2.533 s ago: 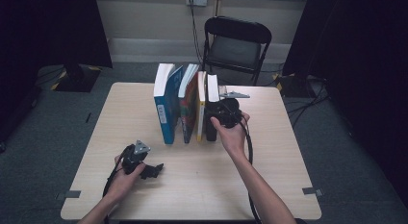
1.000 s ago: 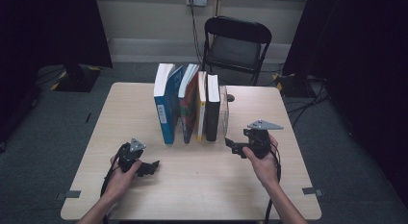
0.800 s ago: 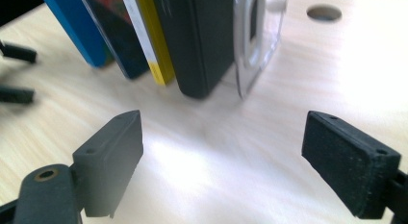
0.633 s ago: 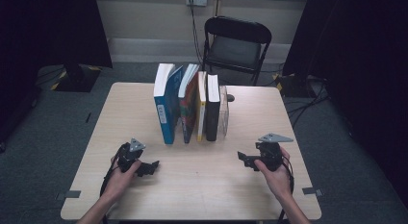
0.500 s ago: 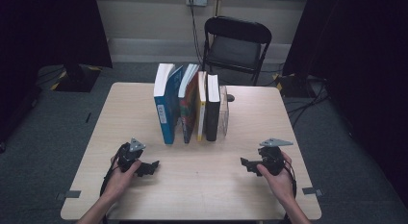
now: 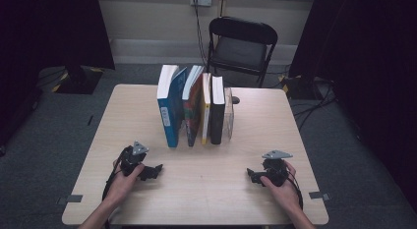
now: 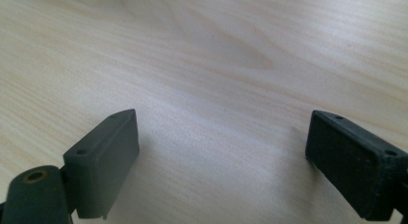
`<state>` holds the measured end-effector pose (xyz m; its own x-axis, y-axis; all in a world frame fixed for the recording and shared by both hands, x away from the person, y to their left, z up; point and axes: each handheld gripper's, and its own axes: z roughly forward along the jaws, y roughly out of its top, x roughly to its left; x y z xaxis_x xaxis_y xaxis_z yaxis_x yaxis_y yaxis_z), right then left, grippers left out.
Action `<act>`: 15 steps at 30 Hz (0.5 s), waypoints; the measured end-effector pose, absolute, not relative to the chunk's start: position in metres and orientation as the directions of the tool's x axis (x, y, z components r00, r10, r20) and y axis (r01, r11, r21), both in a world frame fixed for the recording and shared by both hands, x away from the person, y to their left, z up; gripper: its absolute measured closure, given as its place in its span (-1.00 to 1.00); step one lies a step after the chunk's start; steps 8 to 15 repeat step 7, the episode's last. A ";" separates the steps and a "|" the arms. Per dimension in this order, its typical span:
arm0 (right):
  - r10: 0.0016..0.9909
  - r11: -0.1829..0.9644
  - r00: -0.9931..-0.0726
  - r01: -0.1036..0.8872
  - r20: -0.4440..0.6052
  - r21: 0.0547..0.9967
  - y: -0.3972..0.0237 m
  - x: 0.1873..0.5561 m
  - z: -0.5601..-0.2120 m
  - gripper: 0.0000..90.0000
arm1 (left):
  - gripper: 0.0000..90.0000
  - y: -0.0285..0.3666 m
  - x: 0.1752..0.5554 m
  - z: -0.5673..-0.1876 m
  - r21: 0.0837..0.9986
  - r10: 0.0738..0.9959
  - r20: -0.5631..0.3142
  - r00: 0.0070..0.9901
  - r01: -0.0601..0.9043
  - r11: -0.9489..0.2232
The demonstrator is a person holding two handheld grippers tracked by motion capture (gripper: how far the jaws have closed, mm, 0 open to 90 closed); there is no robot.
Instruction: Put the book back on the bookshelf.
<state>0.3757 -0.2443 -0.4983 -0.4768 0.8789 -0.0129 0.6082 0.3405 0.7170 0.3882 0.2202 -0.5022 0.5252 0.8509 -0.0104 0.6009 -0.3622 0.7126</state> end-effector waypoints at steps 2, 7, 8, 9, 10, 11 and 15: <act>0.880 0.328 -0.474 0.600 -0.006 0.729 -0.246 0.374 -0.500 -0.76 | -1.00 0.220 0.388 -0.502 0.713 0.851 -0.010 0.525 0.601 -0.362; 0.881 0.328 -0.473 0.600 -0.008 0.729 -0.246 0.374 -0.500 -0.76 | -1.00 0.220 0.388 -0.502 0.713 0.851 -0.010 0.525 0.601 -0.362; 0.881 0.328 -0.473 0.600 -0.008 0.729 -0.246 0.374 -0.500 -0.76 | -1.00 0.220 0.388 -0.502 0.713 0.851 -0.010 0.525 0.601 -0.362; 0.881 0.328 -0.473 0.600 -0.008 0.729 -0.246 0.374 -0.500 -0.76 | -1.00 0.220 0.388 -0.502 0.713 0.851 -0.010 0.525 0.601 -0.362; 0.881 0.328 -0.473 0.600 -0.008 0.729 -0.246 0.374 -0.500 -0.76 | -1.00 0.220 0.388 -0.502 0.713 0.851 -0.010 0.525 0.601 -0.362; 0.881 0.328 -0.473 0.600 -0.008 0.729 -0.246 0.374 -0.500 -0.76 | -1.00 0.220 0.388 -0.502 0.713 0.851 -0.010 0.525 0.601 -0.362; 0.881 0.328 -0.473 0.600 -0.008 0.729 -0.246 0.374 -0.500 -0.76 | -1.00 0.220 0.388 -0.502 0.713 0.851 -0.010 0.525 0.601 -0.362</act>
